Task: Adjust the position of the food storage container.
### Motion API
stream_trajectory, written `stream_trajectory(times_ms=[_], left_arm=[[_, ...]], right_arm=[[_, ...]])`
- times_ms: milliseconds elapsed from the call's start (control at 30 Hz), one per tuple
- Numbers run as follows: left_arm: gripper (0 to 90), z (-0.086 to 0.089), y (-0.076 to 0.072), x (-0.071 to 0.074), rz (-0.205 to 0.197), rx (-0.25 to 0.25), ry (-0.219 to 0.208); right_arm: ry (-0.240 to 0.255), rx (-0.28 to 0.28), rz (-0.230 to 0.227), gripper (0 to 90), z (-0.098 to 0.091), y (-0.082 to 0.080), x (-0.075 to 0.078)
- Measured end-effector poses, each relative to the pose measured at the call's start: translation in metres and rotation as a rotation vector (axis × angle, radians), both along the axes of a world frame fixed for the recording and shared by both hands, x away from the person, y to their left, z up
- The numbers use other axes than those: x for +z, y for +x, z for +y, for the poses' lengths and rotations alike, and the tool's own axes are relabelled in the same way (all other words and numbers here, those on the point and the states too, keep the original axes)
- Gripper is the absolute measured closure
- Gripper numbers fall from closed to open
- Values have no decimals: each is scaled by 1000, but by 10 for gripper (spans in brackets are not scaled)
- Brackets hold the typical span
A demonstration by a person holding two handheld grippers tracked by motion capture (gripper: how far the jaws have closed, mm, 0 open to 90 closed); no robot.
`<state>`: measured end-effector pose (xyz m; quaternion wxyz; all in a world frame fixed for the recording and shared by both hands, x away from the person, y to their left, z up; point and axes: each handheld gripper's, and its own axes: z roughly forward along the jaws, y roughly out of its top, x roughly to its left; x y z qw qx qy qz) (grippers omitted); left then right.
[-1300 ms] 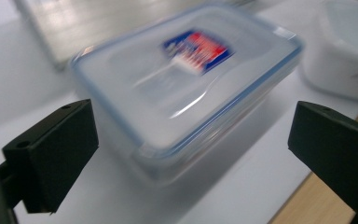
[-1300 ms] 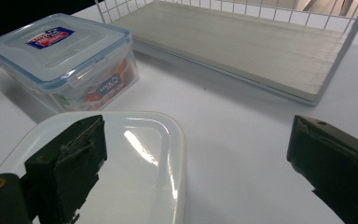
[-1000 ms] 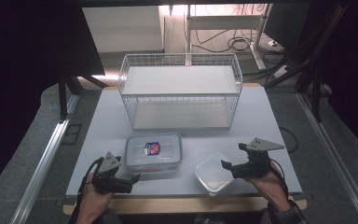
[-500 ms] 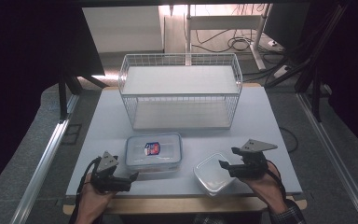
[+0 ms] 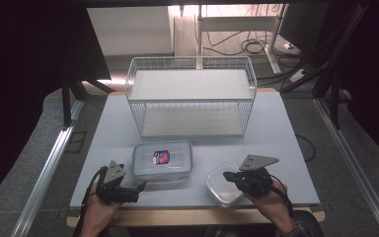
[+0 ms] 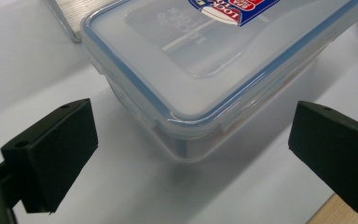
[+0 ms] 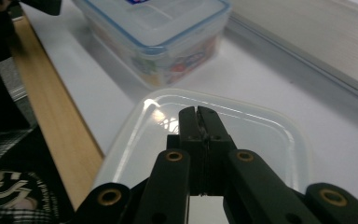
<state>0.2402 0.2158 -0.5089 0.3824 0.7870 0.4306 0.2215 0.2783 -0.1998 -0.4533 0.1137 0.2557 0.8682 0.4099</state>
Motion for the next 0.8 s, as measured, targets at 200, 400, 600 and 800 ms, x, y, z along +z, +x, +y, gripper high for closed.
stream_trajectory(times_ms=[200, 400, 600, 800], left_arm=[[12, 0, 0, -1, -3, 7, 9], [12, 0, 0, -1, 0, 10, 22], [12, -1, 0, -2, -1, 7, 37], [12, -1, 1, -2, 0, 9, 31]], right_arm=[[-6, 45, 23, 895, 18, -7, -4], [-36, 144, 27, 893, 35, -20, -7], [-76, 196, 47, 893, 46, -25, -16], [-108, 181, 41, 893, 48, -22, -22]])
